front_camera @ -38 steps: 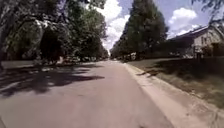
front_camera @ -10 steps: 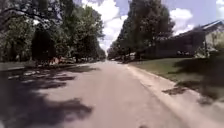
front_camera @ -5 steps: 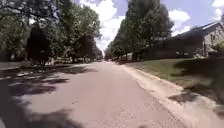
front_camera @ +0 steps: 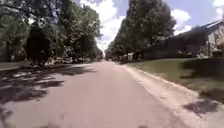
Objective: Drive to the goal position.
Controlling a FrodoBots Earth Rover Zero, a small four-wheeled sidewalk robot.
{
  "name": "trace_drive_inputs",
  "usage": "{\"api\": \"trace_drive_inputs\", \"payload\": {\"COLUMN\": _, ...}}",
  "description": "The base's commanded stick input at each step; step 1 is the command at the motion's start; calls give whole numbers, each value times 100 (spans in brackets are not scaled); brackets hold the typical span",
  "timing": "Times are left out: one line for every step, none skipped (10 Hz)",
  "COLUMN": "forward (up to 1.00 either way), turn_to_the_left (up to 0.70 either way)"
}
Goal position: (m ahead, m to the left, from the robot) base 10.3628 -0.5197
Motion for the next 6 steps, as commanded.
{"api": "trace_drive_inputs", "payload": {"forward": 70, "turn_to_the_left": 0}}
{"api": "trace_drive_inputs", "payload": {"forward": 70, "turn_to_the_left": 0}}
{"api": "trace_drive_inputs", "payload": {"forward": 70, "turn_to_the_left": 0}}
{"api": "trace_drive_inputs", "payload": {"forward": 70, "turn_to_the_left": 0}}
{"api": "trace_drive_inputs", "payload": {"forward": 70, "turn_to_the_left": 0}}
{"api": "trace_drive_inputs", "payload": {"forward": 70, "turn_to_the_left": 0}}
